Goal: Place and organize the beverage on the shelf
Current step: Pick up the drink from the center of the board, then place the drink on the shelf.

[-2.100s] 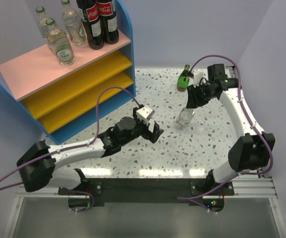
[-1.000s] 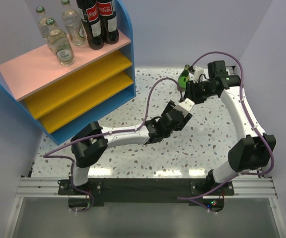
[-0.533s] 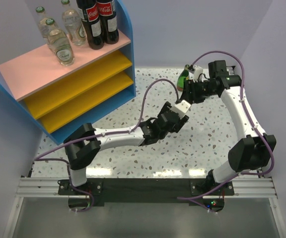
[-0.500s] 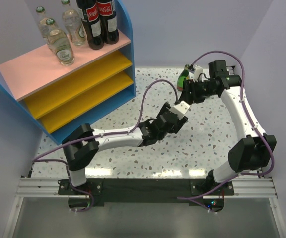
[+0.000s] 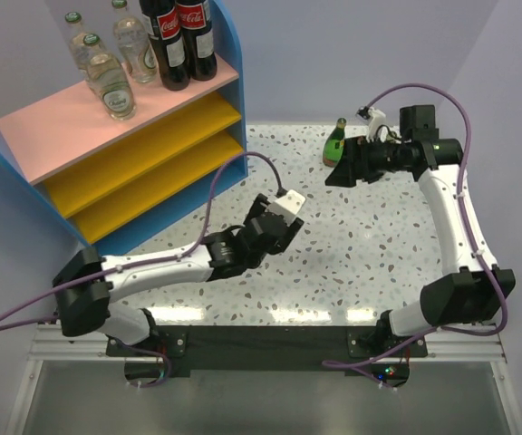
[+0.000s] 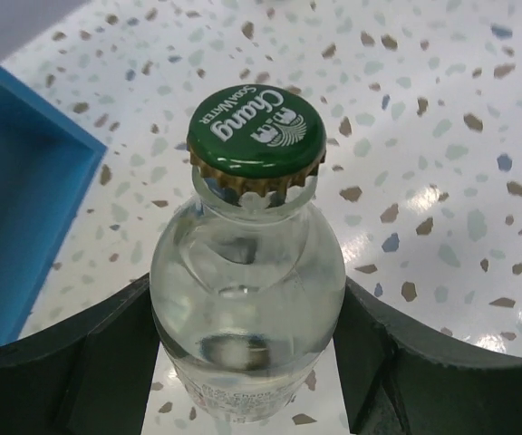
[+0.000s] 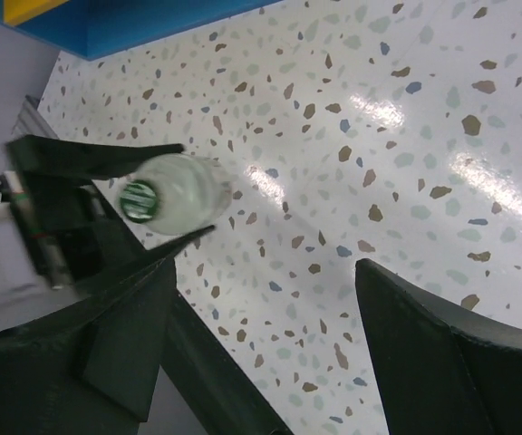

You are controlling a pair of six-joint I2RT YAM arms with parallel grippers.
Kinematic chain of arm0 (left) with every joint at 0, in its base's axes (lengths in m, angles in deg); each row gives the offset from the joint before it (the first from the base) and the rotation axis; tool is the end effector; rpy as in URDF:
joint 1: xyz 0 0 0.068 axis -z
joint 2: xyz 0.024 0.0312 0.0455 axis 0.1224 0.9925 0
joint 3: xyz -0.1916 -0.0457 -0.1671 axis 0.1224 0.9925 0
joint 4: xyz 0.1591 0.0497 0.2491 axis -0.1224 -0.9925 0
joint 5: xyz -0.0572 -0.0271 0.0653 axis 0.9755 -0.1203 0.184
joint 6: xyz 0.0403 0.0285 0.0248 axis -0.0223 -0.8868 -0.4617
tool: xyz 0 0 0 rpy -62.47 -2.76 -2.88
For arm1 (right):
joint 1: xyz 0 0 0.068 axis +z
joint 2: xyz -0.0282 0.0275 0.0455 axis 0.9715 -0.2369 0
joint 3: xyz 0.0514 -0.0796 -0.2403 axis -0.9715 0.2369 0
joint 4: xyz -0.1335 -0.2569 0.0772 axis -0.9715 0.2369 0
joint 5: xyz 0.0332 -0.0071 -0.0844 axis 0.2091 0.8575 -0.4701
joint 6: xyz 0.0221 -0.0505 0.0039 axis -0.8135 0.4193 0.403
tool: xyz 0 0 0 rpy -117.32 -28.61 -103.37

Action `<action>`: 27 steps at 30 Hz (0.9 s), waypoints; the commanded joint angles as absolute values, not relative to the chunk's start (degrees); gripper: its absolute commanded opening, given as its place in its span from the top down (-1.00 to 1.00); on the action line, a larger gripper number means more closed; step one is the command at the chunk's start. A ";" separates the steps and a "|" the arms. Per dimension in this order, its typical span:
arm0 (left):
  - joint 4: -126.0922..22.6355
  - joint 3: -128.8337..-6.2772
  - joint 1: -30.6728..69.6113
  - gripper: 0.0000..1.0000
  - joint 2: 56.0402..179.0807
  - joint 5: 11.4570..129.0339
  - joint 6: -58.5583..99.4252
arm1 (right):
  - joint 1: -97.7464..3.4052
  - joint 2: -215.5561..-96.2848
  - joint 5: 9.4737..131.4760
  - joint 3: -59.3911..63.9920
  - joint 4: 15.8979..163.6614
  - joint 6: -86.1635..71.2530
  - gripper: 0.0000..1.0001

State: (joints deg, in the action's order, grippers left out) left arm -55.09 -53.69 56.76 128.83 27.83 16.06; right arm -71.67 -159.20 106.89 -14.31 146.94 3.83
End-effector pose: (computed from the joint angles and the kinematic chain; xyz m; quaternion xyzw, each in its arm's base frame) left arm 0.1853 -0.3286 0.2273 0.2616 0.7976 -0.0724 0.5387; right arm 0.3320 0.0531 0.3826 -0.1973 0.8578 0.3527 0.3176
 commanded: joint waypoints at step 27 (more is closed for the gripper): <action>-63.32 -101.63 44.12 1.00 118.88 6.08 0.77 | -76.21 -159.74 103.61 -12.86 145.26 6.48 -0.68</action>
State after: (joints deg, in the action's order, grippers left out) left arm -68.79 -95.92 45.15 118.12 3.00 3.33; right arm -76.24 -159.85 103.96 -12.70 146.18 5.38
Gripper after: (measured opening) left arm 0.723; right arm 0.834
